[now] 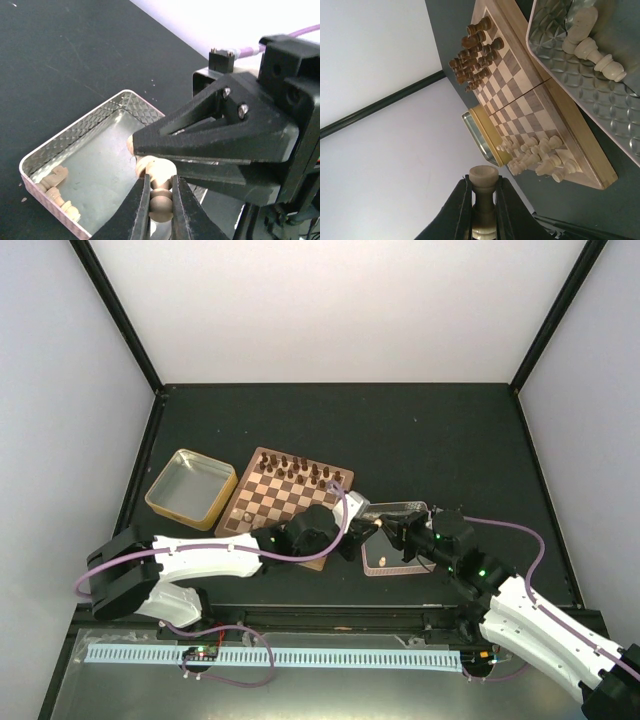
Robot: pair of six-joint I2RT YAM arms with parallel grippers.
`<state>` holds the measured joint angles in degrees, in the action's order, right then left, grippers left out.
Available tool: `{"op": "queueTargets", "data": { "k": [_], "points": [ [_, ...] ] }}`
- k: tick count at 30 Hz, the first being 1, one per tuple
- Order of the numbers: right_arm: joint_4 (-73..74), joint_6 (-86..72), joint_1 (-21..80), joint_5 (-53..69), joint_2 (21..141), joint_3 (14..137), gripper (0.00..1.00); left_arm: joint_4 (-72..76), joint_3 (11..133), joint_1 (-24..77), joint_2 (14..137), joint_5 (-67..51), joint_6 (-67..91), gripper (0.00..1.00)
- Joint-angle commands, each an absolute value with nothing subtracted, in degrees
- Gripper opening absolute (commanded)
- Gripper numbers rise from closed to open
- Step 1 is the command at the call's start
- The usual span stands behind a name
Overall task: Set up the chess pieces on the board
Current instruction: Place the chess piece on the chessboard.
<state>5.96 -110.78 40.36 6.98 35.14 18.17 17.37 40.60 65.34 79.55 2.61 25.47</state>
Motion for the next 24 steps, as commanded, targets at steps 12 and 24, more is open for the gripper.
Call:
{"op": "queueTargets", "data": {
  "k": [12,24],
  "points": [
    [26.7,-76.5,40.2,-16.8,36.8,26.6,0.06,-20.7,54.2,62.4,74.7,6.9,21.2,0.02],
    [28.7,-61.3,40.2,-22.6,46.3,26.6,0.07,-55.0,56.2,35.1,61.6,-0.4,21.2,0.02]
  ]
}}
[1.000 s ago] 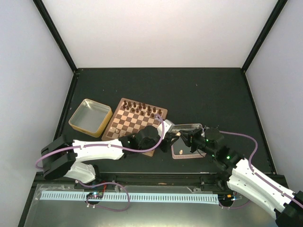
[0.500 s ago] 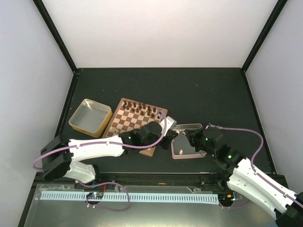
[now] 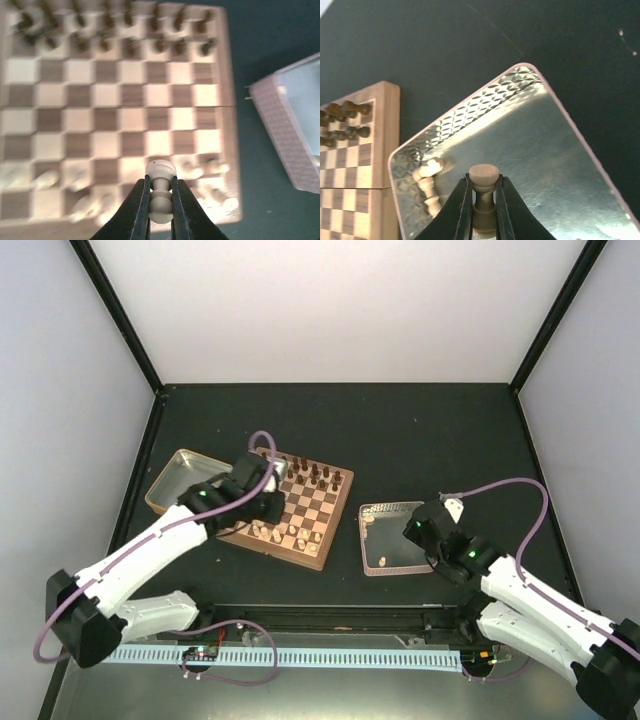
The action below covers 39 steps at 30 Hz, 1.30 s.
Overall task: Set up the chess pieces on the board
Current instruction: Place the chess piece on the chessboard.
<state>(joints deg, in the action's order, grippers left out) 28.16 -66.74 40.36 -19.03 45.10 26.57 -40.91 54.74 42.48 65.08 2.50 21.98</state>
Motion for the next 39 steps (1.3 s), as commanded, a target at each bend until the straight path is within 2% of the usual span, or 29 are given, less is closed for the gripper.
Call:
{"op": "queueTargets", "data": {
  "k": [1,5,9,29,35,39],
  "points": [
    [28.2,-61.0,40.2,-22.5,46.5,26.3,0.06,-55.5,55.5,32.7,61.0,-0.8,20.8,0.02],
    [26.6,-60.1,40.2,-21.9,47.3,25.5,0.07,-55.7,52.8,24.2,60.4,-4.9,18.8,0.03],
    [26.5,-59.2,40.1,-21.9,48.1,25.6,0.07,-57.4,52.6,19.8,63.4,-7.6,16.8,0.03],
    [24.5,-55.7,40.2,-22.0,48.1,24.2,0.08,-56.2,49.6,13.6,76.8,-9.3,17.3,0.05],
    [24.5,-55.4,40.2,-22.3,47.8,23.7,0.09,-55.1,50.2,12.9,80.5,-7.7,18.4,0.08],
    [24.5,-55.4,40.1,-22.6,47.3,23.3,0.10,-53.9,50.0,12.8,82.4,-6.3,18.6,0.14]
  ]
}}
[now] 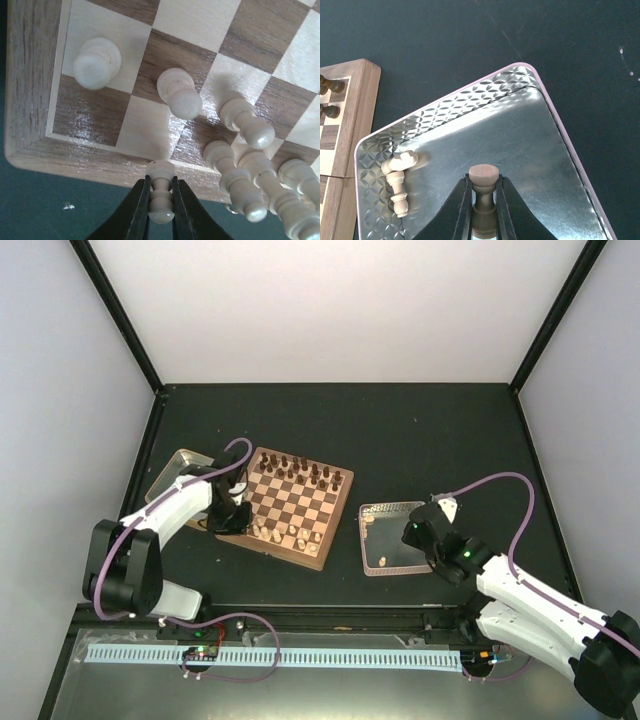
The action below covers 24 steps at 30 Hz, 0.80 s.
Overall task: Set up the chess pieces on the board
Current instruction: Place the chess piece on the chessboard.
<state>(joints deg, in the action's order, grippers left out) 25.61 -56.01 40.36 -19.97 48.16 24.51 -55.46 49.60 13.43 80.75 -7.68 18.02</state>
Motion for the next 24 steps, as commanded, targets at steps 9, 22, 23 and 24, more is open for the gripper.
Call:
{"op": "queueTargets", "data": {
  "k": [9,22,23,24],
  "points": [
    [24.5,-54.8,40.2,-22.6,47.5,23.3,0.10,-53.2,50.7,12.7,83.7,-5.7,18.8,0.28],
    [25.0,-55.2,40.2,-22.5,46.3,23.0,0.11,-53.6,51.6,12.7,81.5,-1.6,19.9,0.04],
    [25.0,-55.2,40.2,-22.5,46.2,23.0,0.10,-53.5,51.8,12.7,81.5,-0.9,20.2,0.04],
    [25.0,-55.2,40.1,-22.5,46.1,22.9,0.11,-53.4,52.0,12.7,81.5,-0.2,20.4,0.04]
  ]
}}
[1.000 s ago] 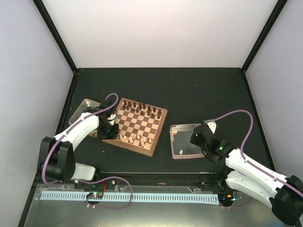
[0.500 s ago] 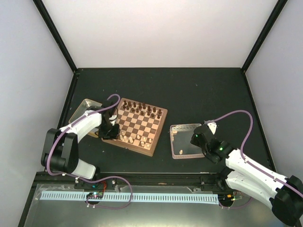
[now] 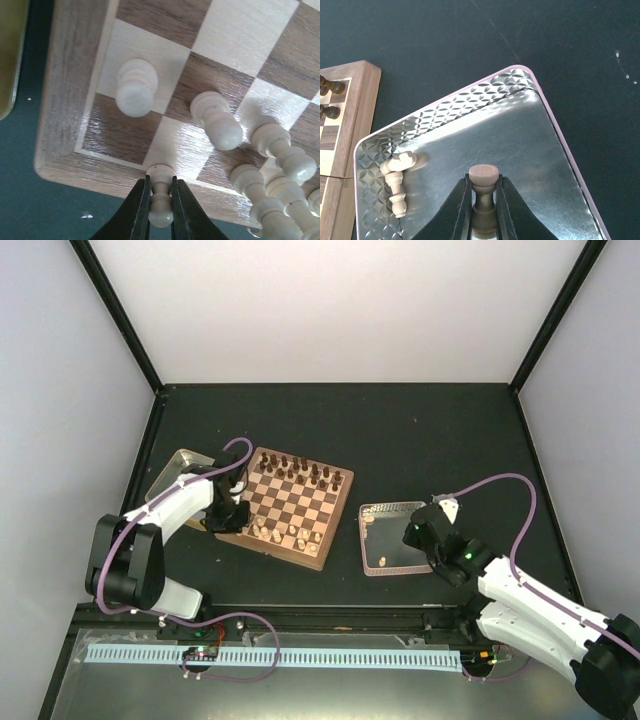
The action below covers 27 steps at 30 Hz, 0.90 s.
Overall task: Set up the chess pieces on the board
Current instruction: Place the chess piece on the chessboard.
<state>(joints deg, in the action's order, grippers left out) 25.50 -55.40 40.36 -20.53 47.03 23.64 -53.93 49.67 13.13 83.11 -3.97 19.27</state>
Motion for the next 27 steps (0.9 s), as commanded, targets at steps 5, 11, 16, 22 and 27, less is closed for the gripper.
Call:
{"op": "queueTargets", "data": {
  "k": [5,11,16,22,27],
  "points": [
    [25.0,-55.3,40.2,-22.5,46.1,22.7,0.11,-52.9,52.9,12.4,81.6,1.6,21.2,0.04],
    [24.9,-55.4,40.2,-22.4,46.3,22.7,0.11,-53.4,53.8,12.3,81.4,-1.5,21.1,0.03],
    [24.9,-55.3,40.2,-22.3,46.2,22.8,0.11,-56.0,56.2,12.5,77.2,-3.7,22.0,0.03],
    [24.7,-55.3,40.2,-22.1,46.7,22.8,0.10,-58.3,61.9,16.2,76.3,-6.3,23.0,0.04],
    [24.5,-55.5,40.1,-22.0,47.0,22.6,0.11,-59.2,66.1,20.9,80.6,-5.5,22.7,0.04]
  ]
}}
